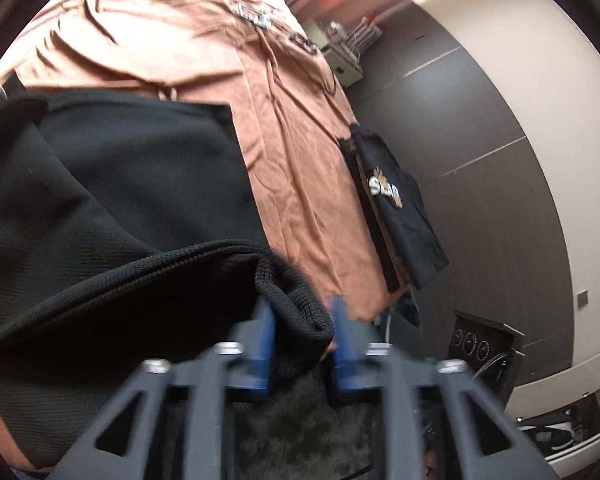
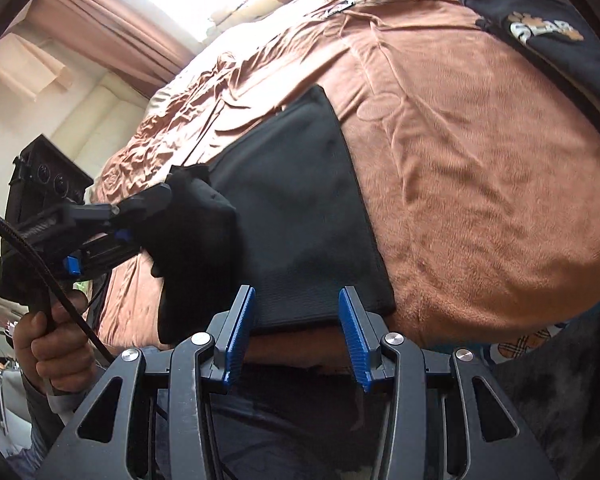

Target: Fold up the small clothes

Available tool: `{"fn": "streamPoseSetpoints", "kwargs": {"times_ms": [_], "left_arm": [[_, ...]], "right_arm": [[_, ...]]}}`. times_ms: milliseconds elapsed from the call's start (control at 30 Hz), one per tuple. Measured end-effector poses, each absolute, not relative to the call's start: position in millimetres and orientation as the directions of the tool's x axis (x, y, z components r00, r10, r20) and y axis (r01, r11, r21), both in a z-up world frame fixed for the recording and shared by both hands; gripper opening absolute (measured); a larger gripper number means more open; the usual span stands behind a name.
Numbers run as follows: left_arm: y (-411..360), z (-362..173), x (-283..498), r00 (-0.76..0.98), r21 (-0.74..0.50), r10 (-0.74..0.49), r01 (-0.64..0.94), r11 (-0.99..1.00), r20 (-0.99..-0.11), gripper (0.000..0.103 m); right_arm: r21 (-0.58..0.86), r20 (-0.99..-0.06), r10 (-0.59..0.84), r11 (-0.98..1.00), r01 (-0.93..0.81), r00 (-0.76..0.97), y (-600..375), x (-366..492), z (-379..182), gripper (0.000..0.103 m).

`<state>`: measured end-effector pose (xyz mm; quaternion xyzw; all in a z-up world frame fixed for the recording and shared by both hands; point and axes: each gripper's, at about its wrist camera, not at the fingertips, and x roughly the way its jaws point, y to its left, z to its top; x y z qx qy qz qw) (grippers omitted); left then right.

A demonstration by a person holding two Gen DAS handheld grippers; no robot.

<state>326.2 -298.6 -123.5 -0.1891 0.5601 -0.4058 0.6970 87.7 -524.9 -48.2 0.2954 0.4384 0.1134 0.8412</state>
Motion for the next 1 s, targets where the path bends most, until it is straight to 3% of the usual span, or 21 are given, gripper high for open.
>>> {"fn": "streamPoseSetpoints", "kwargs": {"times_ms": [33, 100, 233, 700, 1000], "left_arm": [[-298.1, -124.2, 325.6, 0.043, -0.72, -0.778, 0.349, 0.599, -0.626, 0.072], [-293.0, -122.9, 325.5, 0.054, -0.718, -0.778, 0.348, 0.603, -0.626, 0.083], [-272.2, -121.1, 332.9, 0.077, -0.704, -0.76, 0.327, 0.631, -0.645, 0.083], [-160.8, -138.4, 348.8, 0.195, -0.609, -0.628, 0.153, 0.778, -0.753, 0.083], [-118.5, -166.7, 350.8, 0.198, -0.534, -0.533, 0.054, 0.844, -0.823, 0.082]], "right_arm": [[0.598, -0.672, 0.455, 0.799, 0.066, 0.584, -523.9, 88.6, -50.3, 0.041], [0.6, -0.675, 0.464, 0.798, 0.061, 0.573, -520.8, 92.7, -55.6, 0.041], [0.587, -0.687, 0.468, 0.809, 0.044, 0.555, -513.3, 99.6, -62.4, 0.048], [0.437, -0.759, 0.411, 0.897, -0.072, 0.506, -483.7, 133.5, -79.4, 0.048], [0.398, -0.747, 0.427, 0.901, -0.172, 0.51, -471.9, 151.2, -86.1, 0.04]]}}
